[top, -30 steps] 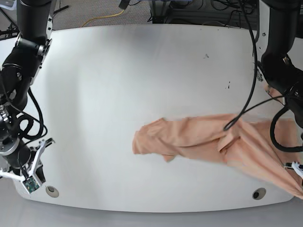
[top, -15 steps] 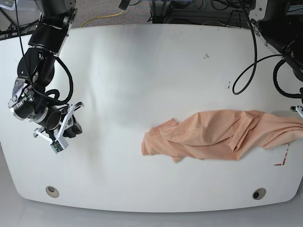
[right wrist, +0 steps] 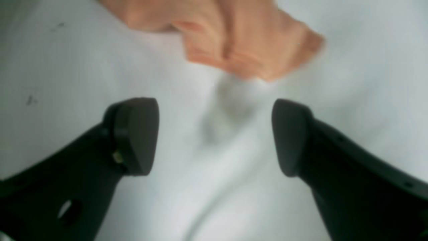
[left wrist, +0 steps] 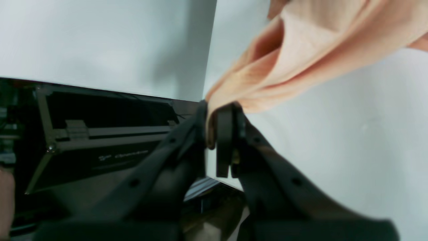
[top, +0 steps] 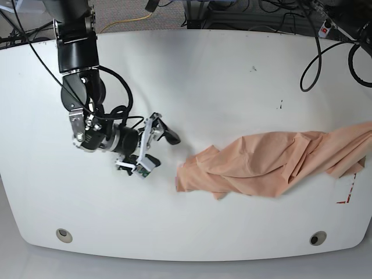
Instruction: Fold the T-shirt properly
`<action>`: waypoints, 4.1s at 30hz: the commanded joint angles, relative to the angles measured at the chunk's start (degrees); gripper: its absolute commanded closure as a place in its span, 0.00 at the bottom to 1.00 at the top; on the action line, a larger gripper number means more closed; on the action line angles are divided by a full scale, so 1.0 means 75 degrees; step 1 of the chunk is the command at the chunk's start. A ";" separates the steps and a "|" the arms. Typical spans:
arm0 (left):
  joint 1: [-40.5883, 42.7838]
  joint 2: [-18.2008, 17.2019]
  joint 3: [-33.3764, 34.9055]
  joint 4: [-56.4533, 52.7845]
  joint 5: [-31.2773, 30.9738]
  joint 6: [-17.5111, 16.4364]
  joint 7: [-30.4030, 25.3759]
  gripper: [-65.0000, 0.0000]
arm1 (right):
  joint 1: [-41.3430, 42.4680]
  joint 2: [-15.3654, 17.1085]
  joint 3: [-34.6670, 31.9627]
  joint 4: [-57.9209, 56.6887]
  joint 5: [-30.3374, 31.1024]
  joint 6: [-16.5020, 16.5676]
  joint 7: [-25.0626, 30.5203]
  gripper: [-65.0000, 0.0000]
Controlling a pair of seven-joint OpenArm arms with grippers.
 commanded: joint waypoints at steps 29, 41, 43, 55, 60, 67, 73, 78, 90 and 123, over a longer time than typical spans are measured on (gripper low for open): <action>0.2007 -0.0150 -0.1374 0.0057 0.0006 -0.0008 -0.0728 0.99 | 0.1393 -0.2134 -0.0853 -0.2648 -0.5847 -0.0253 0.4115 0.23; 0.2031 -0.0150 -0.1327 0.0057 0.0006 -0.0008 -0.0740 0.99 | 0.1464 -0.2497 -0.1838 -0.2765 -0.5859 -0.0300 0.4302 0.23; 0.2031 -0.0150 -0.1327 0.0057 0.0006 -0.0008 -0.0740 0.99 | 0.1546 -0.2532 -0.1838 -0.2988 -0.5871 -0.0300 0.4314 0.23; 0.2031 -0.0138 -0.1316 0.0045 0.0006 -0.0008 -0.0740 0.99 | 0.1628 -0.2556 -0.1861 -0.3926 -0.7043 -0.0921 0.5428 0.23; 0.2031 -0.0138 -0.1128 0.0045 0.0006 -0.0008 -0.0740 0.99 | 0.1628 -0.2568 -0.1849 -0.4406 -0.7735 -0.0933 0.6119 0.23; 0.2031 -0.0138 -0.1081 0.0045 -0.0006 -0.0008 -0.0740 0.99 | 0.1663 -0.2568 -0.1814 -0.4523 -0.7723 -0.0933 0.6201 0.41; 0.2019 -0.0138 -0.1069 0.0045 -0.0006 -0.0008 -0.0740 0.99 | 0.1616 -0.2614 -0.1814 -0.4289 -0.7711 -0.0921 0.6166 0.52; 0.2007 -0.0138 -0.1069 0.0045 -0.0006 -0.0008 -0.0740 0.99 | 0.1335 -0.2661 -0.1802 -0.3703 -0.7711 -0.0921 0.6154 0.53; 0.1996 -0.0127 -0.0765 0.0033 -0.0006 -0.0008 -0.0740 0.99 | 0.1100 -0.2825 -0.1814 -0.3386 -0.7746 -0.0910 0.5639 1.00; -0.1814 0.0999 0.2494 0.0080 0.0065 -0.0008 -0.0740 0.99 | -0.2545 -0.1771 0.3906 0.3729 -0.7688 0.0010 0.3435 1.00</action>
